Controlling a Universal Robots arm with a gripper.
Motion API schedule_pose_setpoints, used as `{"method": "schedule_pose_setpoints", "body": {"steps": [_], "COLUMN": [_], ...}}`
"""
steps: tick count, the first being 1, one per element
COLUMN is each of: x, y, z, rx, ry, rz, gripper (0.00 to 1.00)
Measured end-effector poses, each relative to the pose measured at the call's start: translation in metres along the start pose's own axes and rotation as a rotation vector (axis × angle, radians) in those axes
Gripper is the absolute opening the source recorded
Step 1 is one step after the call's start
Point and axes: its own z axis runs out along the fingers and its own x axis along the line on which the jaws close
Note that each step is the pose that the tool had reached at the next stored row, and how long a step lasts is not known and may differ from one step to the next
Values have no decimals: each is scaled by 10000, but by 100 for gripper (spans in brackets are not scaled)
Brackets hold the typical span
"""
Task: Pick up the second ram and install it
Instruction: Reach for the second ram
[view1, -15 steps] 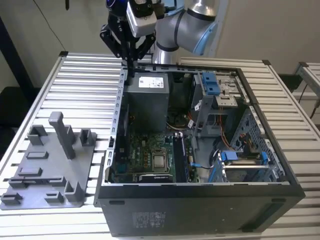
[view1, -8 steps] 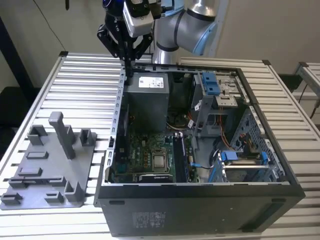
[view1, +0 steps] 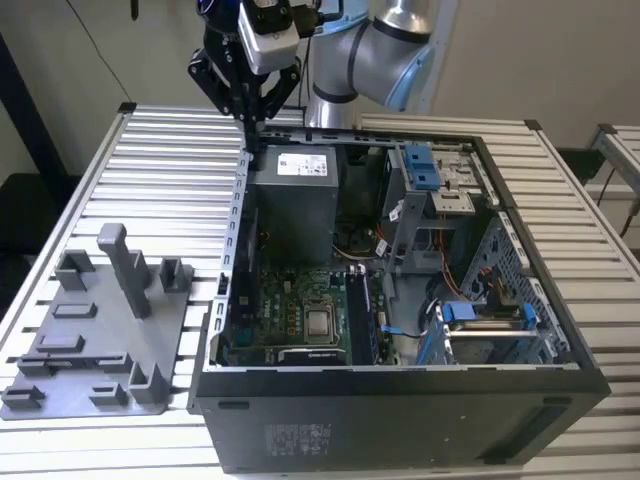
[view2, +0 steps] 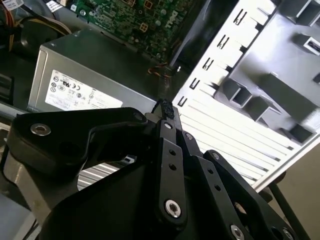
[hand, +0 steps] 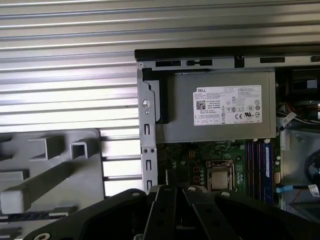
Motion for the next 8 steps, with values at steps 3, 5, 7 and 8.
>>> {"method": "schedule_pose_setpoints", "body": {"steps": [3, 5, 7, 8], "x": [31, 52, 72, 82], "y": [-2, -4, -5, -6], "z": [-1, -1, -1, -1], "rx": [0, -1, 0, 0], "ry": [0, -1, 0, 0], "rz": [0, -1, 0, 0], "gripper": [11, 11, 11, 11]}}
